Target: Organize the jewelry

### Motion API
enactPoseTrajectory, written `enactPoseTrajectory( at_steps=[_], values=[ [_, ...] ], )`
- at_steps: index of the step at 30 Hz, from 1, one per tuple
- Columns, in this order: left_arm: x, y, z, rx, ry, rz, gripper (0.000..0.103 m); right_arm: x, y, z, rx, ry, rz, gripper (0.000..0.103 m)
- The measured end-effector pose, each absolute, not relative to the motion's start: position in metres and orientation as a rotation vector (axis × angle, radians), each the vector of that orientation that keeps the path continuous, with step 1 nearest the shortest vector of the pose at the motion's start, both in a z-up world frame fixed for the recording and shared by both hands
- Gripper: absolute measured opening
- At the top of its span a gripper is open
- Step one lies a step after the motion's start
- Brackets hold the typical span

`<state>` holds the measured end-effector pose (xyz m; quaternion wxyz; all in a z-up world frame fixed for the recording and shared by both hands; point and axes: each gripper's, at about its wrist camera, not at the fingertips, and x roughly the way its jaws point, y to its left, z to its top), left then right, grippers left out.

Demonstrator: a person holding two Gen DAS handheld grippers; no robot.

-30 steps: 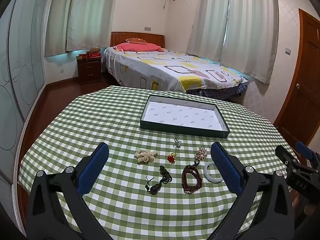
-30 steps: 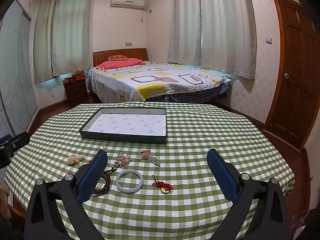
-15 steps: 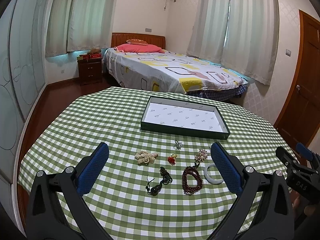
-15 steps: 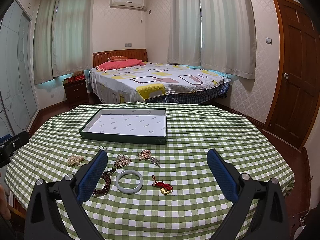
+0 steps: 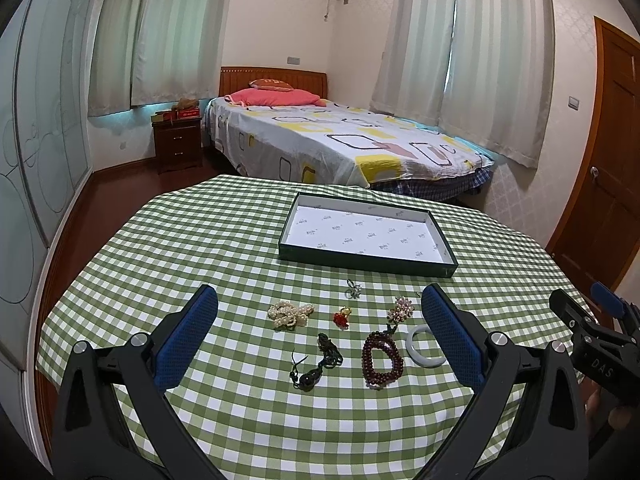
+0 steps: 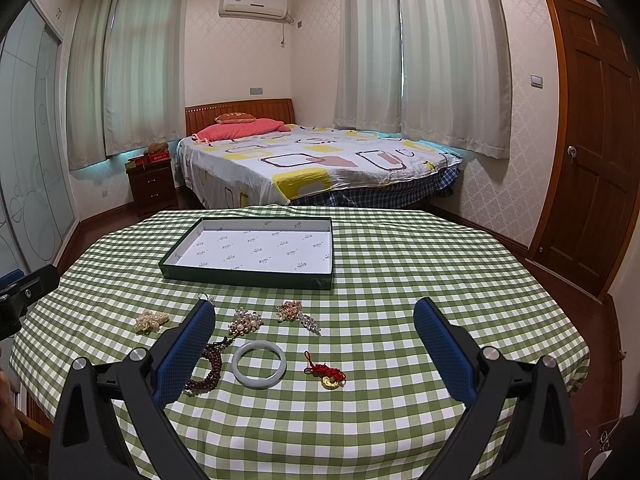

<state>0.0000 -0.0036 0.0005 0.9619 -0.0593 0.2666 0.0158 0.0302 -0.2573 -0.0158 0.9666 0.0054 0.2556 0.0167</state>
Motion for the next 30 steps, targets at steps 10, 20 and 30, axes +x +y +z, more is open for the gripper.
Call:
enactPoseTrajectory(
  at_steps=[10, 20, 30],
  values=[
    [-0.0002, -0.005, -0.0007, -0.119, 0.543, 0.033, 0.099, 0.0301, -0.2573, -0.016, 0.011, 0.516, 0.034, 0.097],
    [-0.0003, -0.0041, -0.0026, -0.116, 0.544, 0.029, 0.099, 0.0302, -0.2575, -0.0157, 0.012, 0.515, 0.034, 0.097],
    [-0.0003, -0.0042, -0.0029, -0.116, 0.545, 0.028, 0.099, 0.0302, -0.2574, -0.0156, 0.013, 0.515, 0.034, 0.097]
  ],
)
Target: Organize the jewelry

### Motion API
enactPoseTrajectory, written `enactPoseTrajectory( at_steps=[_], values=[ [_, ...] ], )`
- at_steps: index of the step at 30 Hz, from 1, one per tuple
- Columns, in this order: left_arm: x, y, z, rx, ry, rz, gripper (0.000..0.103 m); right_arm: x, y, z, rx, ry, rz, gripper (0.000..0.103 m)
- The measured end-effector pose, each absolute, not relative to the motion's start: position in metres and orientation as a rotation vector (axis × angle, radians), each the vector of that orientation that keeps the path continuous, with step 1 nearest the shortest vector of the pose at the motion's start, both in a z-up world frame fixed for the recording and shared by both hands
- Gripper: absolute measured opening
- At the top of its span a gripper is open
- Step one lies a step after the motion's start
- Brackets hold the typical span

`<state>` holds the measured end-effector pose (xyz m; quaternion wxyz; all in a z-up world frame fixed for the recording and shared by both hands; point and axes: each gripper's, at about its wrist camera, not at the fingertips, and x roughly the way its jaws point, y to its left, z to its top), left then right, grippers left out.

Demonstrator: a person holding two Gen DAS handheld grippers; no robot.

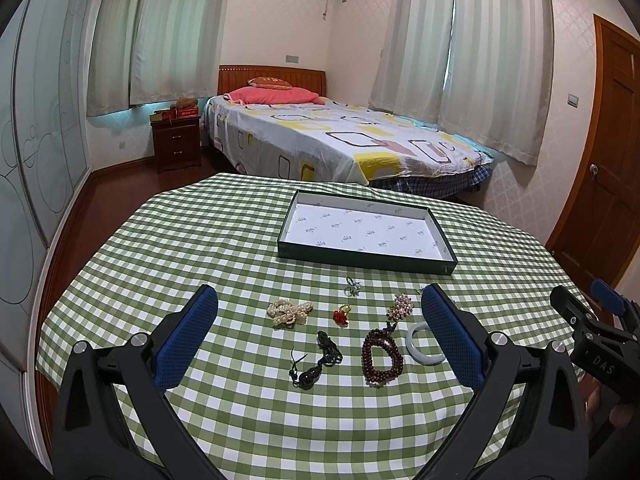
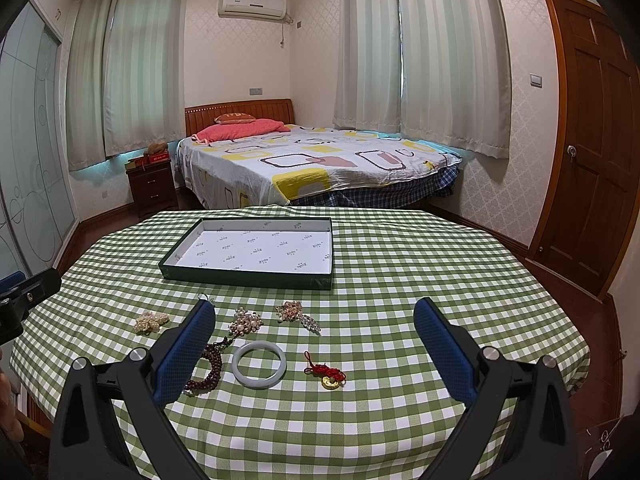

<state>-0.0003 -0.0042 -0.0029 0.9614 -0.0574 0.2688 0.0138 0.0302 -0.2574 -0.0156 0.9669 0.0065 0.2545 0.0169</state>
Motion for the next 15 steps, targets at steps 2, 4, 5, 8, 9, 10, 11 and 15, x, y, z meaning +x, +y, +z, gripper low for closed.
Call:
enactPoseTrajectory(
  at_steps=[2, 4, 5, 8, 9, 10, 11, 15],
  values=[
    [-0.0004, -0.0045, -0.0029, -0.116, 0.544, 0.028, 0.099, 0.0301, -0.2573, -0.0157, 0.013, 0.515, 0.034, 0.097],
    [-0.0003, -0.0045, -0.0029, -0.116, 0.544, 0.028, 0.099, 0.0301, -0.2573, -0.0157, 0.013, 0.514, 0.035, 0.097],
    [-0.0003, -0.0045, -0.0031, -0.116, 0.544, 0.028, 0.099, 0.03, -0.2573, -0.0157, 0.013, 0.515, 0.034, 0.097],
    [-0.0003, -0.0051, -0.0035, -0.115, 0.545, 0.027, 0.099, 0.0298, -0.2573, -0.0156, 0.013, 0.514, 0.034, 0.097],
    [-0.0003, -0.0051, -0.0034, -0.115, 0.545, 0.027, 0.099, 0.0297, -0.2573, -0.0156, 0.013, 0.514, 0.034, 0.097],
    [-0.0003, -0.0051, -0.0035, -0.116, 0.545, 0.027, 0.099, 0.0297, -0.2573, -0.0156, 0.013, 0.514, 0.035, 0.097],
    [-0.0003, -0.0052, -0.0035, -0.116, 0.545, 0.027, 0.099, 0.0296, -0.2573, -0.0157, 0.013, 0.514, 0.034, 0.097],
    [-0.0003, -0.0052, -0.0034, -0.116, 0.545, 0.027, 0.099, 0.0288, -0.2574, -0.0165, 0.014, 0.515, 0.035, 0.097]
  ],
)
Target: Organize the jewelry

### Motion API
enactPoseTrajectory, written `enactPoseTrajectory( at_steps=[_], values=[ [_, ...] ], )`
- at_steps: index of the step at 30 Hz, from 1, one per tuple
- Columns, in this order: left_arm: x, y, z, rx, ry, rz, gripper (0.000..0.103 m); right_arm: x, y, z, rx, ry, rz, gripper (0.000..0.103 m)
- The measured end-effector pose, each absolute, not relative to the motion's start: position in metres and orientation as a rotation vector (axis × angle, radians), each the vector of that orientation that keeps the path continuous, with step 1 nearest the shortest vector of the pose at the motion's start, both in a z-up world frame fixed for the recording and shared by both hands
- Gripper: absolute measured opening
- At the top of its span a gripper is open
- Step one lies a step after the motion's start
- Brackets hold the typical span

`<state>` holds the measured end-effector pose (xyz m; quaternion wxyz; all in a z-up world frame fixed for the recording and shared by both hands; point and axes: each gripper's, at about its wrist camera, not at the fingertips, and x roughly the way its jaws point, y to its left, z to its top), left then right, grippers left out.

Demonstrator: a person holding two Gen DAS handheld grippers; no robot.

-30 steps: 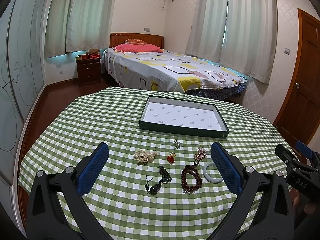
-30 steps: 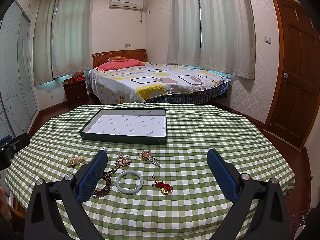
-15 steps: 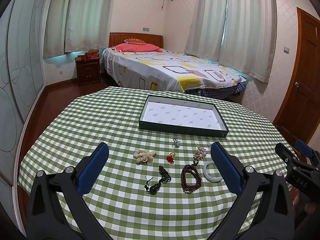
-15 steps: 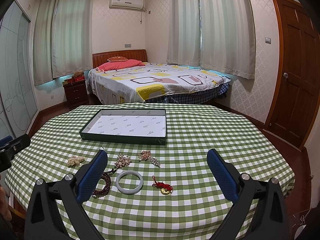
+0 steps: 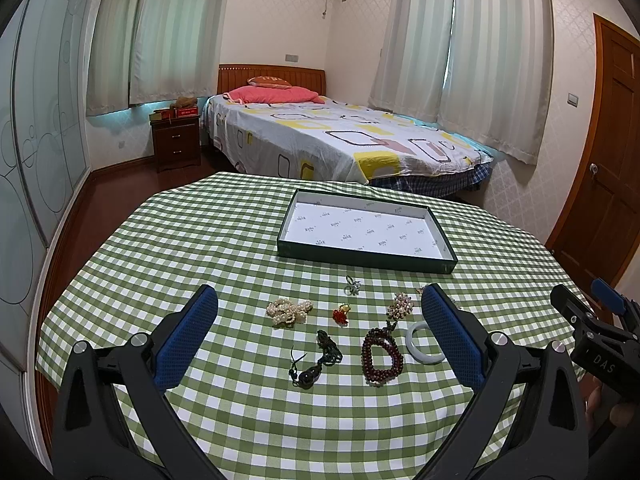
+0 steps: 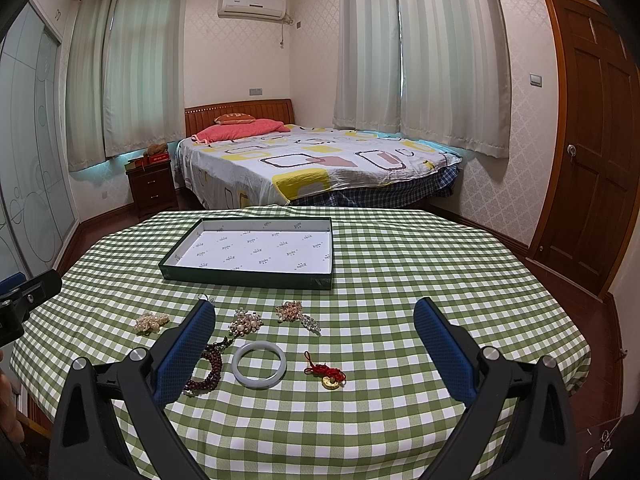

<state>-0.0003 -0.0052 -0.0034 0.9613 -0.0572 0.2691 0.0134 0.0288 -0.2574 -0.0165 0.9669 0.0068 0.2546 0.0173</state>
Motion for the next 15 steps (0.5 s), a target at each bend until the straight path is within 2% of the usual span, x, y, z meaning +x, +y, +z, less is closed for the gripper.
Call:
enactPoseTrajectory(
  at_steps=[15],
  values=[
    [0.009, 0.011, -0.012, -0.09, 0.508, 0.059, 0.099, 0.038, -0.266, -0.028, 0.048, 0.505, 0.043, 0.097]
  ],
)
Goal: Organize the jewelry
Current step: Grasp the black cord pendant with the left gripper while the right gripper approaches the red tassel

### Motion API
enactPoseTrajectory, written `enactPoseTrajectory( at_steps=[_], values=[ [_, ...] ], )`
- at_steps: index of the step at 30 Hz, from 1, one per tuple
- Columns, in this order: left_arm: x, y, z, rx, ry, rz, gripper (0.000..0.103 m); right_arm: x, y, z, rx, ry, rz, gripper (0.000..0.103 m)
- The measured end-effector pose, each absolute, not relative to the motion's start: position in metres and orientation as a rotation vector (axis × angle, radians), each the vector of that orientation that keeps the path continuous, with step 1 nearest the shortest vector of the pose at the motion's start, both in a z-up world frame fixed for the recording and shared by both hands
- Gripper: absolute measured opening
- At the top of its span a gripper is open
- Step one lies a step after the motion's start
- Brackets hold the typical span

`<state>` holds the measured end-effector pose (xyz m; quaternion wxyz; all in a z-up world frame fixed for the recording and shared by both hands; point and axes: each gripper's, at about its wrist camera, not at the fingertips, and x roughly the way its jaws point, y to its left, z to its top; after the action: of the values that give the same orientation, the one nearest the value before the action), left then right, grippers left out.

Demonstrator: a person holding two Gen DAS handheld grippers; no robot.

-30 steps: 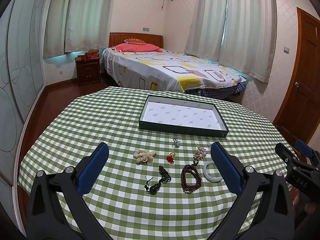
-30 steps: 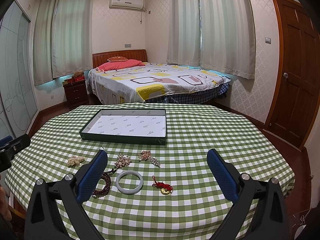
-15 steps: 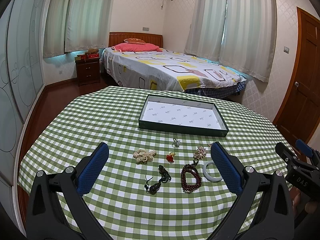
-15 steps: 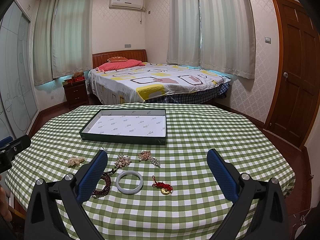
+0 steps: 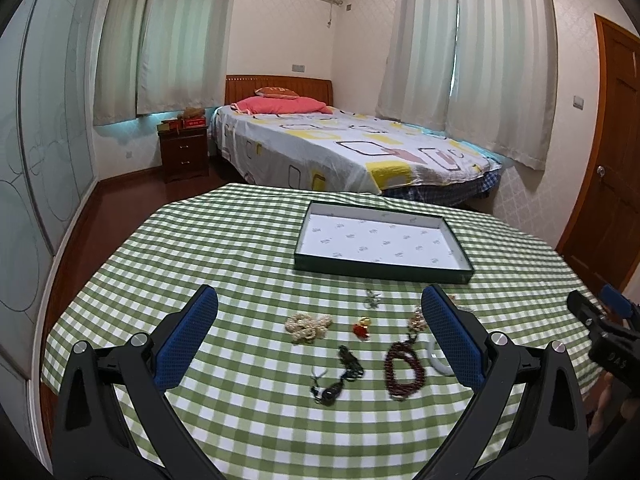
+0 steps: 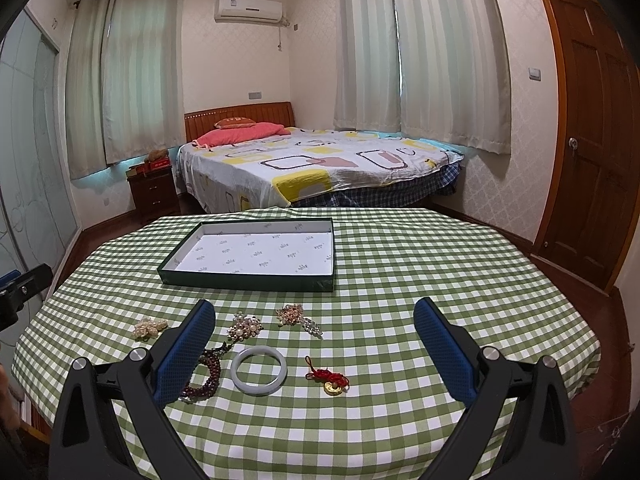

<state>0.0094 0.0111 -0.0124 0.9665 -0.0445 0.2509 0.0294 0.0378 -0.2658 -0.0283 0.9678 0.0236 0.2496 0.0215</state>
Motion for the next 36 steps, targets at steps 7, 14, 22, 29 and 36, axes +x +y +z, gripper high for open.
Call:
enactPoseTrajectory(
  at_steps=[7, 14, 22, 29, 36],
  values=[
    [0.038, 0.02, -0.067, -0.09, 0.655, 0.059, 0.099, 0.06, -0.273, -0.073, 0.062, 0.583, 0.044, 0.097],
    [0.059, 0.017, -0.119, -0.069, 0.798, 0.041, 0.099, 0.075, -0.272, -0.114, 0.061, 0.682, 0.054, 0.097],
    [0.082, 0.014, -0.158, -0.077, 0.927, 0.004, 0.076, 0.087, -0.278, -0.14, 0.082, 0.752, 0.066, 0.097],
    [0.089, 0.008, -0.167, -0.036, 0.953, -0.001, 0.072, 0.096, -0.276, -0.151, 0.088, 0.785, 0.073, 0.097],
    [0.084, 0.003, -0.167, 0.006, 0.956, -0.019, 0.069, 0.097, -0.277, -0.154, 0.094, 0.787, 0.074, 0.097]
  ],
)
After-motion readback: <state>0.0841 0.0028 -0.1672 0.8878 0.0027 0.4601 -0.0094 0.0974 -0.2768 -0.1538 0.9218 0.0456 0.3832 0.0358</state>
